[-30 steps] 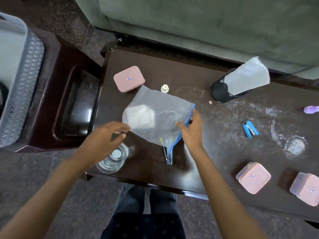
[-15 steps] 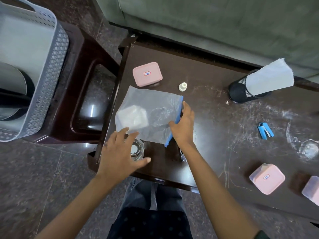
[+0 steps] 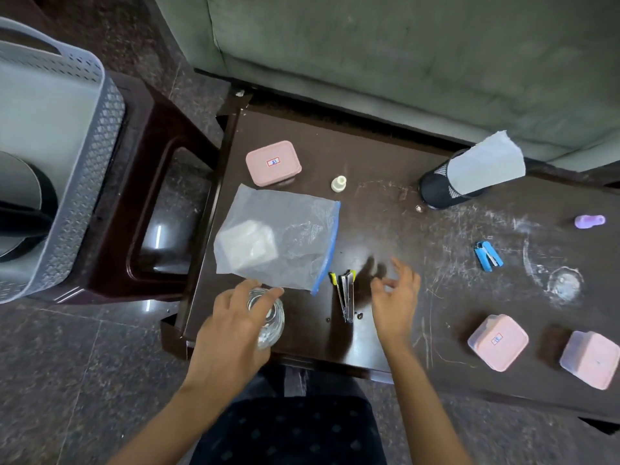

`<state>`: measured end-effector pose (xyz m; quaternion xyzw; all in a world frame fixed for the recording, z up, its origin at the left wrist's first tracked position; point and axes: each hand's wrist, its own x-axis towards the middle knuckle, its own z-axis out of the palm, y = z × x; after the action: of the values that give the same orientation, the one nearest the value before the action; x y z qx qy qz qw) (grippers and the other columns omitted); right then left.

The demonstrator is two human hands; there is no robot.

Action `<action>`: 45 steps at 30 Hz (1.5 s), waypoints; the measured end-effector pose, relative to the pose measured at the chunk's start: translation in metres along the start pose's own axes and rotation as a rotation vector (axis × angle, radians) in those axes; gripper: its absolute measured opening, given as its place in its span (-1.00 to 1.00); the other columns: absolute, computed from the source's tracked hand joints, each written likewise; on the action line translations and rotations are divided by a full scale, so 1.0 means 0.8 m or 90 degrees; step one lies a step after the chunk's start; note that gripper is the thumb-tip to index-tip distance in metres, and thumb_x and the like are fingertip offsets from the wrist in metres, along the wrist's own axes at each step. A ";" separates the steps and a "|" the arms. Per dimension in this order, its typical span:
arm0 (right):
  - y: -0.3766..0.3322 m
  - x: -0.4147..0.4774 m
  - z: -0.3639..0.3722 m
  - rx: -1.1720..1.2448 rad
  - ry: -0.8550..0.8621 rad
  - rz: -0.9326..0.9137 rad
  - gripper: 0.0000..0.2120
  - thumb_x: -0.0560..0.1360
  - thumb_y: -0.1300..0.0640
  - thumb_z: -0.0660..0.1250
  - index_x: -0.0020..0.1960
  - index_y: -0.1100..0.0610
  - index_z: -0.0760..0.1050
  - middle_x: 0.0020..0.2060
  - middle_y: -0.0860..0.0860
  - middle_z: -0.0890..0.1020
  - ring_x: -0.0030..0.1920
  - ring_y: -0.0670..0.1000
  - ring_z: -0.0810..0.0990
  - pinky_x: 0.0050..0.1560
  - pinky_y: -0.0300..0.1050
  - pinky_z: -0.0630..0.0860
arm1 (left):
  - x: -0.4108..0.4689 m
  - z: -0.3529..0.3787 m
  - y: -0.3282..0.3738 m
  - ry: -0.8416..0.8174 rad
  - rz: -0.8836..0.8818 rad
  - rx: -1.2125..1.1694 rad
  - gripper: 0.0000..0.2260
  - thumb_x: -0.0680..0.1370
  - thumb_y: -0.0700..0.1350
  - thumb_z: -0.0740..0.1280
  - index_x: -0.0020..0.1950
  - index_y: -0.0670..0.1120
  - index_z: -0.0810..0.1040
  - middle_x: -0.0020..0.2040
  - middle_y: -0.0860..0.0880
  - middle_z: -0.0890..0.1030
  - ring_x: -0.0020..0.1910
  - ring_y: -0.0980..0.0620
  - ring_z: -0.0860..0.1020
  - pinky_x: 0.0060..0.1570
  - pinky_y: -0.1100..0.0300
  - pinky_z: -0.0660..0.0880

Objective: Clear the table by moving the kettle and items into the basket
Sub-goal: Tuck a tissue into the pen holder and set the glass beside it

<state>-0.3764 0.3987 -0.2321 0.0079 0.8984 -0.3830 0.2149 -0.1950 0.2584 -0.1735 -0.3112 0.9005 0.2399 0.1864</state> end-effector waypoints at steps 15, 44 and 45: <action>-0.015 0.134 -0.096 0.197 0.082 -0.007 0.16 0.16 -0.01 0.60 0.50 -0.03 -0.11 0.46 0.04 0.20 0.42 0.06 0.27 0.41 0.13 0.26 | 0.110 -0.033 0.199 -0.029 0.098 -0.041 -0.28 0.36 -0.07 0.42 0.42 0.23 0.16 0.37 0.10 0.21 0.28 -0.05 0.30 0.03 0.01 0.50; 0.051 0.185 -0.143 0.234 -0.031 -0.008 -0.18 0.15 0.10 0.58 0.23 -0.13 0.16 0.21 0.00 0.44 0.19 -0.05 0.45 -0.08 -0.54 0.39 | 0.256 0.016 0.308 -0.037 0.130 0.110 -0.20 0.37 -0.07 0.45 0.49 0.09 0.08 0.40 -0.07 0.25 0.30 -0.18 0.32 -0.01 -0.10 0.51; 0.051 0.185 -0.142 0.223 -0.027 -0.006 -0.18 0.14 0.07 0.58 0.23 -0.12 0.16 0.21 0.01 0.43 0.20 -0.03 0.44 -0.07 -0.48 0.38 | 0.256 0.016 0.308 -0.037 0.133 0.114 -0.19 0.37 -0.07 0.45 0.49 0.09 0.07 0.40 -0.06 0.25 0.30 -0.18 0.31 -0.01 -0.09 0.51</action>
<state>-0.5468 0.4840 -0.2483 0.0331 0.8131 -0.5349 0.2274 -0.5034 0.3395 -0.2056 -0.1910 0.9399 0.1853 0.2138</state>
